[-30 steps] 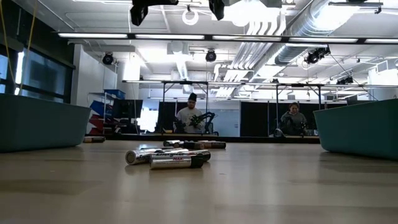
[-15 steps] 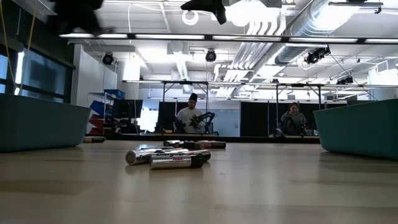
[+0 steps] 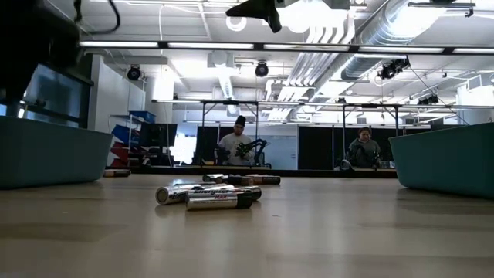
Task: Sort batteries
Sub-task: Put the silver battery into the blue bin
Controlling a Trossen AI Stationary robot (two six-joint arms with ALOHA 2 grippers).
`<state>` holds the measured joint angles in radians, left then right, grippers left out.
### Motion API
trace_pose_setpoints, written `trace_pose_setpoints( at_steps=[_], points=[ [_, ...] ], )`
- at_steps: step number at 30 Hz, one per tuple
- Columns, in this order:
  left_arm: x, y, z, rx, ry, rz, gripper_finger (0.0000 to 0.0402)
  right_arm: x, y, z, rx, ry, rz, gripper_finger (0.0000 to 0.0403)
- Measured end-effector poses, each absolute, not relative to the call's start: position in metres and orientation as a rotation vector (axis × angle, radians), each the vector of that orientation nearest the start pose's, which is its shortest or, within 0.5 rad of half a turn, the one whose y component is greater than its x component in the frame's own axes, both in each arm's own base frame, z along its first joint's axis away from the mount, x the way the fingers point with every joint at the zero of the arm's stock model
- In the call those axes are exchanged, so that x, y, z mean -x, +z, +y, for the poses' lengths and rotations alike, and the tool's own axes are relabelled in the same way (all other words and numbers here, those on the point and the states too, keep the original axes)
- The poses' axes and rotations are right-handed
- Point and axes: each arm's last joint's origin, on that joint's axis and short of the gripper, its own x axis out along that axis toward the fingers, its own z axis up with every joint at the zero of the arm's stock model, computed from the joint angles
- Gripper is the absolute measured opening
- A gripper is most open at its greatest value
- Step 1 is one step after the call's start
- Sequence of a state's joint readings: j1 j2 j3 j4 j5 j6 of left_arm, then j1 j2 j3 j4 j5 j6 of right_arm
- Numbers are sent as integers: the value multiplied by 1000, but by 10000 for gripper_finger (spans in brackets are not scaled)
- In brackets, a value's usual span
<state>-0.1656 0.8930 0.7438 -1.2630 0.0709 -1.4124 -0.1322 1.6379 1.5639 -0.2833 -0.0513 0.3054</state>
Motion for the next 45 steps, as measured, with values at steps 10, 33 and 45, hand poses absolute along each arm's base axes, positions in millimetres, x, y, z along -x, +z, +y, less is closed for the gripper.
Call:
trace_pose_setpoints(
  at_steps=[10,33,45],
  points=[
    [-134,225,-8,1144,859,1247,35,-374,376,-48,-341,-130,326,181],
    [-174,172,-5,869,1124,1467,35,-375,376,-45,-368,-120,327,181],
    [-185,161,-6,879,1116,1454,48,-375,376,-44,-372,-100,330,181]
  ],
)
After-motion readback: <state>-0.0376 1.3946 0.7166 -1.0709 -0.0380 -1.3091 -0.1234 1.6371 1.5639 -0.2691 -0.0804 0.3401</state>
